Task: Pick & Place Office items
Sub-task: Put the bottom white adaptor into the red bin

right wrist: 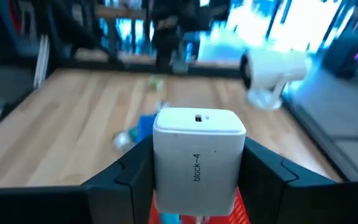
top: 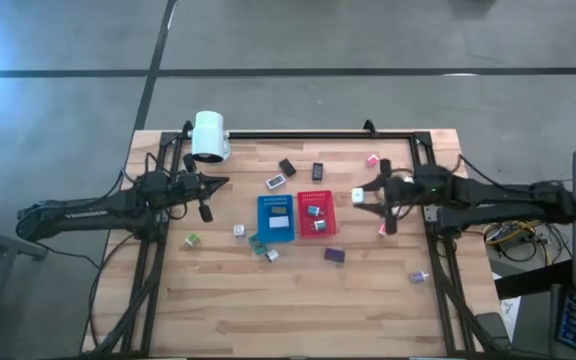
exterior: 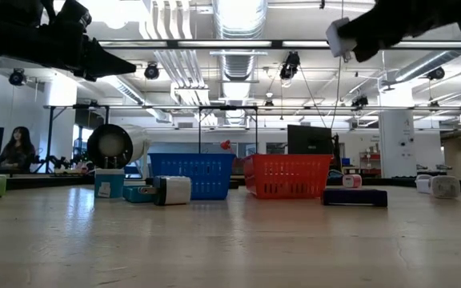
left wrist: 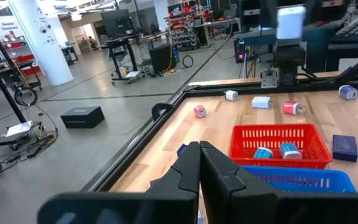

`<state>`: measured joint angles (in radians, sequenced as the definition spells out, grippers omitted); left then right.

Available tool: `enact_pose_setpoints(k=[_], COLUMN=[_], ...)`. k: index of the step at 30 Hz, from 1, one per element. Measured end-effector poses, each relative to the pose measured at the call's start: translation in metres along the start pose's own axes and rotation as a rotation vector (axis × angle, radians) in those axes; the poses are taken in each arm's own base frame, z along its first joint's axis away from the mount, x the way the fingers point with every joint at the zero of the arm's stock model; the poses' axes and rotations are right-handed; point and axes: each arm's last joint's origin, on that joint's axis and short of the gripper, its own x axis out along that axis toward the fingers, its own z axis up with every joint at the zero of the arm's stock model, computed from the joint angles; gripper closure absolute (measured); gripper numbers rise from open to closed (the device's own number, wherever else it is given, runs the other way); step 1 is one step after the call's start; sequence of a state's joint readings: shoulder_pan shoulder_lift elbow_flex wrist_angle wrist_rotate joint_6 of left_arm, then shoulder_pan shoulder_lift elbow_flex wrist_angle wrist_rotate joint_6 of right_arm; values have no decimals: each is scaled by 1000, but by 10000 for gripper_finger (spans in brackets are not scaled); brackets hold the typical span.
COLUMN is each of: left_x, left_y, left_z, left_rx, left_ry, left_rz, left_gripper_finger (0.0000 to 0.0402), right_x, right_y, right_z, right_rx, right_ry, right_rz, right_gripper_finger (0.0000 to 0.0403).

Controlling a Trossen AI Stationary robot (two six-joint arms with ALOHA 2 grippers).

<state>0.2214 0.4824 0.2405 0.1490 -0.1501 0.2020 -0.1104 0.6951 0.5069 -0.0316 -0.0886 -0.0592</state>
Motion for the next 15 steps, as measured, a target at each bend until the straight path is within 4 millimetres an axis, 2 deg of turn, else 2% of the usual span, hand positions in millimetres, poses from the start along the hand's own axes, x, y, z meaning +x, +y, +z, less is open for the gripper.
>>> enact_pose_setpoints(k=[4, 15], left_x=[0, 0], left_y=[0, 0], left_z=[0, 0], left_rx=[-4, -15], left_ry=[0, 1], left_rz=[0, 0], left_gripper_finger=[390, 390], right_x=[-17, -47], right_y=[-5, -3], right_z=[-10, -55], right_rx=[-9, 2], right_ry=[-197, -424], right_rz=[49, -70], right_gripper_finger=[235, 235])
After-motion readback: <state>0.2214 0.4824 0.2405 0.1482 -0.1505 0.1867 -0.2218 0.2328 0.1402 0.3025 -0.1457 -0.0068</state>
